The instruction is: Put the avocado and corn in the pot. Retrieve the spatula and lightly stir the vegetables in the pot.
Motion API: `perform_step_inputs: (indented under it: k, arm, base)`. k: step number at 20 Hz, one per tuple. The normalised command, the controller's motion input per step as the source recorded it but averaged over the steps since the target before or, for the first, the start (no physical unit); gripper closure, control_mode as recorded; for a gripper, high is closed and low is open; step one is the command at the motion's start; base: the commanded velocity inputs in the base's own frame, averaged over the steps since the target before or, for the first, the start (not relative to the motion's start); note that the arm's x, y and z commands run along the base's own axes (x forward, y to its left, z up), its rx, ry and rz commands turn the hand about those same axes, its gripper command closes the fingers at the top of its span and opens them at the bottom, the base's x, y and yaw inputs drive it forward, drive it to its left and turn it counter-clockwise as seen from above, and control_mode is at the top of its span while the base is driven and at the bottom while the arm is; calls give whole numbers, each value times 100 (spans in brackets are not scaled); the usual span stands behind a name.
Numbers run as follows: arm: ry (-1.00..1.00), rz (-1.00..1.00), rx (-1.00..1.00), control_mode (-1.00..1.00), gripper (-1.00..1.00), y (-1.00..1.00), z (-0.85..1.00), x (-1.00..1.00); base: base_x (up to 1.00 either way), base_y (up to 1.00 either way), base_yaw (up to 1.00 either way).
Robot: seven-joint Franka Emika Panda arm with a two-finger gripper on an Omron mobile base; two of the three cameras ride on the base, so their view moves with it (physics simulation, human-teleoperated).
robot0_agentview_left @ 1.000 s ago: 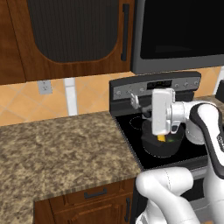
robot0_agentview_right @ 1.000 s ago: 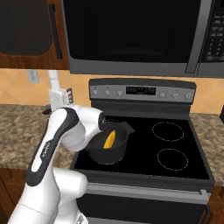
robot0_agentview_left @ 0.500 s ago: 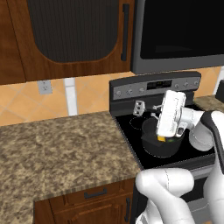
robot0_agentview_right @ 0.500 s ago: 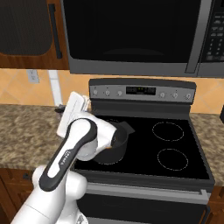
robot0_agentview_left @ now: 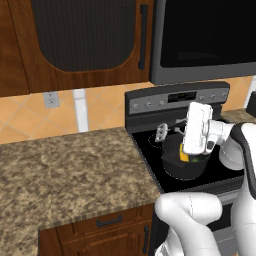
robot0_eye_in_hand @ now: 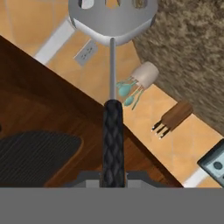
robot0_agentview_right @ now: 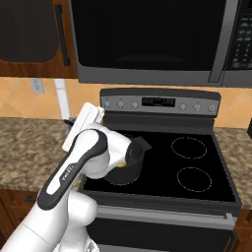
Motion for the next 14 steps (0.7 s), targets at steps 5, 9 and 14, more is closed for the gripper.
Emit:
perform_step_inputs:
  k: [5,9,14]
  arm:
    - [35,0,31,-100,100,-27,2,0]
    - [48,-2,22,-100,100,-32,11,0]
    - [10,0,0,-100,100,-1,0,2]
  base:
    - [0,0,0]
    - [0,0,0]
    - [0,0,0]
